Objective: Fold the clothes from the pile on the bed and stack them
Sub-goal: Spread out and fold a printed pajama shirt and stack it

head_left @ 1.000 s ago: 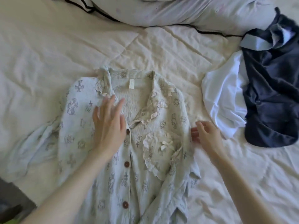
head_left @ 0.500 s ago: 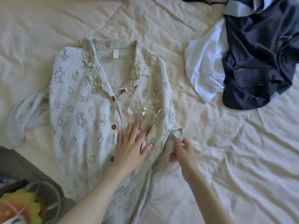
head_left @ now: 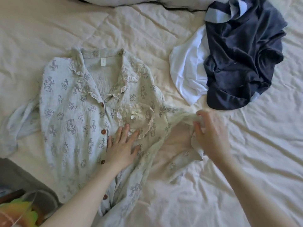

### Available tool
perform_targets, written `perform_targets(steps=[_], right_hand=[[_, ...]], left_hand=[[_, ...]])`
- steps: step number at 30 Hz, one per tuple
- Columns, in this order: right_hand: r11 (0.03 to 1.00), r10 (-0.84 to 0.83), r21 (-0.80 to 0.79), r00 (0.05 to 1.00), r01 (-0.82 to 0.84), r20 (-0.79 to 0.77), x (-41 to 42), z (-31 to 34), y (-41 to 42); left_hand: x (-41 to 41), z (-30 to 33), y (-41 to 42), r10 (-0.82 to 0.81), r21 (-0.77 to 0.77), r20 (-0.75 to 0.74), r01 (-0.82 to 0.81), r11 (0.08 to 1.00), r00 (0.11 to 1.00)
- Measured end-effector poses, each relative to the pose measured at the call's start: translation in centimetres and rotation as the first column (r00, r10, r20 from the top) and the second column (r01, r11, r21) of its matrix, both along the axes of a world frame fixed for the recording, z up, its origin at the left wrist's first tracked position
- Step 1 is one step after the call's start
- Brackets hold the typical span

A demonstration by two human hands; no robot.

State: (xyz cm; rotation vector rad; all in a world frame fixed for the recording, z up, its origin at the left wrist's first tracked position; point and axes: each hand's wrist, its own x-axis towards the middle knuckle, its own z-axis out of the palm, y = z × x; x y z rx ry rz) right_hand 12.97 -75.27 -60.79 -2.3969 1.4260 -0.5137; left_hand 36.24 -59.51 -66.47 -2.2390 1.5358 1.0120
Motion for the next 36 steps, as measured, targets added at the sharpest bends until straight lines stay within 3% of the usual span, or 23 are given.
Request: perform_targets(steps=[2, 3, 5, 7, 9, 10, 12, 16, 18, 20, 22, 23, 25, 27, 29, 32, 36], right_hand=[[0.974, 0.124, 0.213, 0.961, -0.070, -0.249, -0.9, -0.9, 2.5], [0.927, 0.216, 0.369, 0.896, -0.064, -0.387, -1.9, -1.4, 3.7], [0.844, 0.357, 0.534, 0.787, -0.040, -0.504, -3.3, -1.8, 5.1], [0.831, 0.263, 0.556, 0.878, 0.004, -0.399, -3.2, -0.8, 4.7], [0.923, 0.047, 0.380, 0.965, 0.056, -0.258, -2.1, -0.1, 3.0], [0.944, -0.032, 0.320, 0.986, 0.084, -0.165, -1.1, 0.0, 1.5], [0.927, -0.104, 0.355, 0.992, 0.122, -0.071, 1.5, -0.7, -2.2], [0.719, 0.182, 0.688, 0.929, 0.099, -0.323, 6.6, -3.5, -6.8], [0.603, 0.272, 0.788, 0.896, 0.125, -0.350, 7.1, -4.4, -6.6], [0.485, 0.268, 0.858, 0.905, 0.169, -0.330, 6.2, -4.0, -5.8], [0.403, 0.121, 0.905, 0.972, 0.137, -0.201, 5.0, -2.9, -5.5], [0.443, -0.032, 0.891, 0.995, 0.101, -0.097, 4.4, -2.2, -5.6], [0.658, -0.351, 0.744, 0.921, 0.115, 0.168, 2.9, -0.6, -6.0], [0.802, -0.448, 0.560, 0.830, 0.208, 0.333, 0.9, 0.8, -6.1], [0.813, -0.438, 0.513, 0.870, 0.276, 0.226, -0.7, 0.5, -5.7], [0.680, -0.306, 0.648, 0.936, 0.343, -0.173, -1.7, -1.9, -5.5], [0.645, -0.299, 0.695, 0.942, 0.317, -0.152, -0.3, -3.2, -8.0]], left_hand=[[-0.1, 0.0, -0.1, 0.007, 0.016, -0.009, -0.007, 1.000, 1.000], [-0.2, 0.0, -0.2, 0.005, 0.029, -0.014, -0.004, 1.000, 1.000], [-0.1, 0.1, -0.2, 0.012, 0.046, -0.017, -0.011, 0.999, 1.000], [-0.3, 0.2, -0.3, 0.015, 0.036, -0.008, -0.014, 0.999, 1.000], [-0.6, 0.3, -0.3, 0.021, 0.015, 0.003, -0.021, 1.000, 1.000], [-0.7, 0.4, -0.3, 0.024, 0.005, 0.009, -0.024, 1.000, 1.000], [-0.9, 0.6, -0.4, 0.027, -0.018, 0.015, -0.027, 0.999, 1.000], [-0.5, 0.8, -0.5, 0.017, -0.036, 0.008, -0.017, 0.999, 1.000], [0.2, 0.9, -0.5, -0.018, -0.006, 0.001, 0.018, 1.000, 1.000], [0.6, 0.9, -0.7, -0.022, 0.030, -0.033, 0.023, 0.999, 0.999], [0.8, 0.9, -1.1, 0.011, 0.049, -0.070, -0.008, 0.999, 0.998], [0.7, 0.9, -1.3, 0.026, 0.054, -0.079, -0.021, 0.998, 0.997], [0.6, 0.9, -1.4, 0.039, 0.060, -0.083, -0.034, 0.998, 0.996], [0.5, 0.9, -1.4, 0.036, 0.062, -0.079, -0.031, 0.998, 0.996], [0.5, 0.8, -1.3, 0.029, 0.056, -0.069, -0.025, 0.998, 0.997], [0.5, 0.7, -1.4, 0.029, 0.069, -0.082, -0.023, 0.997, 0.996], [0.8, 0.4, -1.6, 0.022, 0.094, -0.090, -0.013, 0.995, 0.996]])
